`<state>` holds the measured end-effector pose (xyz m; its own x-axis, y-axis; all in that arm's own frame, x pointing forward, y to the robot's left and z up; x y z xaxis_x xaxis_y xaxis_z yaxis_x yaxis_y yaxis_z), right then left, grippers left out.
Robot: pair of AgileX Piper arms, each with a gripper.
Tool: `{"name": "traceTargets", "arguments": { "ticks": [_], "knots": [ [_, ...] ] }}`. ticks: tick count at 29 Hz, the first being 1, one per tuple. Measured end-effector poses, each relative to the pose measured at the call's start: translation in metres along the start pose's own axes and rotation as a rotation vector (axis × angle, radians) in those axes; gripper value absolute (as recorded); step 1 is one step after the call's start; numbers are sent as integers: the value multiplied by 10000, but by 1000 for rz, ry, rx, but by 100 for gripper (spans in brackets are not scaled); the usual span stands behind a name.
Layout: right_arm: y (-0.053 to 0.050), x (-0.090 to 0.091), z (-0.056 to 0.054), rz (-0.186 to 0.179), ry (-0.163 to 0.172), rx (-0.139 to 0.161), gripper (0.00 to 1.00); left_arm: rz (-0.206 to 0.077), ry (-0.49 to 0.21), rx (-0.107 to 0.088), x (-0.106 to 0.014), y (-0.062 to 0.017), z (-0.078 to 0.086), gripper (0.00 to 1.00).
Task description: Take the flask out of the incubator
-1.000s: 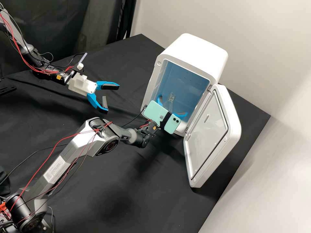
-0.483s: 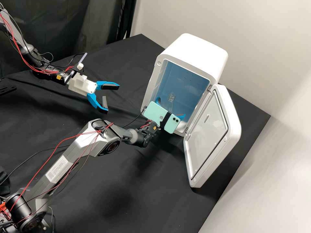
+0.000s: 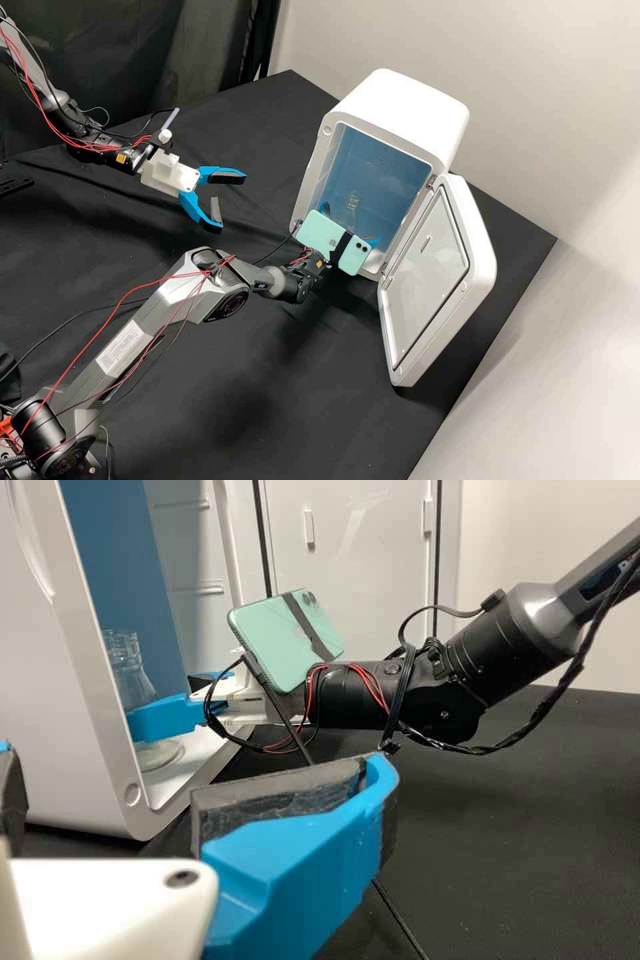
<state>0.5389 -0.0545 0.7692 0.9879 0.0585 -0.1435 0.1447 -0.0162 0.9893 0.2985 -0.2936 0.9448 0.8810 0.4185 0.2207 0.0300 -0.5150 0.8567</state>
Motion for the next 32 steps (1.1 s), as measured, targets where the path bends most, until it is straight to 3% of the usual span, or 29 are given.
{"name": "traceTargets", "arguments": {
  "ticks": [10, 11, 14, 32],
  "knots": [
    [11, 8, -8, 0, 0, -1, 100, 0, 0, 0, 0, 0, 0, 100],
    [11, 8, -8, 0, 0, 3, 0, 0, 0, 0, 0, 0, 0, 100],
    [2, 9, 1, -1, -2, 22, 0, 0, 0, 0, 0, 0, 0, 100],
    [-24, 10, 29, -6, -7, 30, 0, 1, 5, -1, -2, 3, -17, 100]
  ]
}}
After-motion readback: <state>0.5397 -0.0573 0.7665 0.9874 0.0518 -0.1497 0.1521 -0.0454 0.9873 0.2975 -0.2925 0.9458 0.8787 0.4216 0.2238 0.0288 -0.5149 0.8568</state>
